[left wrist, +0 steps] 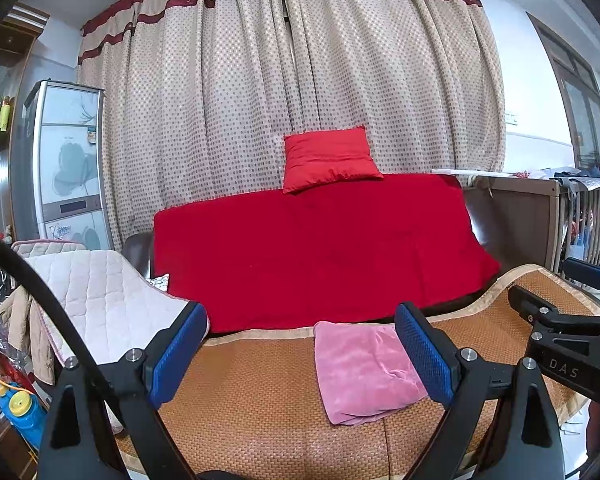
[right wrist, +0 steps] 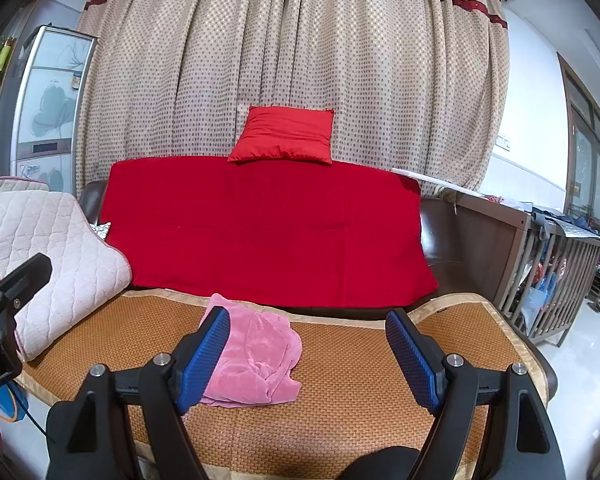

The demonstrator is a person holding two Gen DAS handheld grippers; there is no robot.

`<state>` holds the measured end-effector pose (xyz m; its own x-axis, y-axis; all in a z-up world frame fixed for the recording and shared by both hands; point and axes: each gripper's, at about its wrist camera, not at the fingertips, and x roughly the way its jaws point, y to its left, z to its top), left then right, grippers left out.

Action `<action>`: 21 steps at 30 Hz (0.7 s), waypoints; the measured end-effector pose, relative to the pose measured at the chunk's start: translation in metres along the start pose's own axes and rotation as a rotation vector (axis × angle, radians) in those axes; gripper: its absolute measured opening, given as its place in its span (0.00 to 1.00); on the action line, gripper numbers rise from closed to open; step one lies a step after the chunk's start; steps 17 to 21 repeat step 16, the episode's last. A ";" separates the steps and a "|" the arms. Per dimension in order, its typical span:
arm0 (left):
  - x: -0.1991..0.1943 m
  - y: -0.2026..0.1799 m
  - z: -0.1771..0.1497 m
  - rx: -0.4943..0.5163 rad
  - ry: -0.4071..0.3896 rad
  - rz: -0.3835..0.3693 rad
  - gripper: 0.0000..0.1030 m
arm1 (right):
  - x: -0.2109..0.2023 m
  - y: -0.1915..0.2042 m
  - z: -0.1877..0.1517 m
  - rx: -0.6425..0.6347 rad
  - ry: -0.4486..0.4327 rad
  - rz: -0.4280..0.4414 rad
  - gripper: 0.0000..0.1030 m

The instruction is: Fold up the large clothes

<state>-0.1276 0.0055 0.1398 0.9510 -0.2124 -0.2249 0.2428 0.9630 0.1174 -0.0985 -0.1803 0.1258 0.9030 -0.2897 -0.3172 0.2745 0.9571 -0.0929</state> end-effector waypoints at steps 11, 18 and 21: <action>0.033 0.008 -0.006 -0.030 0.028 -0.021 0.92 | 0.032 0.015 -0.002 -0.032 0.046 0.010 0.81; 0.075 0.016 -0.009 -0.063 0.058 0.002 0.92 | 0.070 0.021 -0.002 -0.037 0.077 0.013 0.81; 0.075 0.016 -0.009 -0.063 0.058 0.002 0.92 | 0.070 0.021 -0.002 -0.037 0.077 0.013 0.81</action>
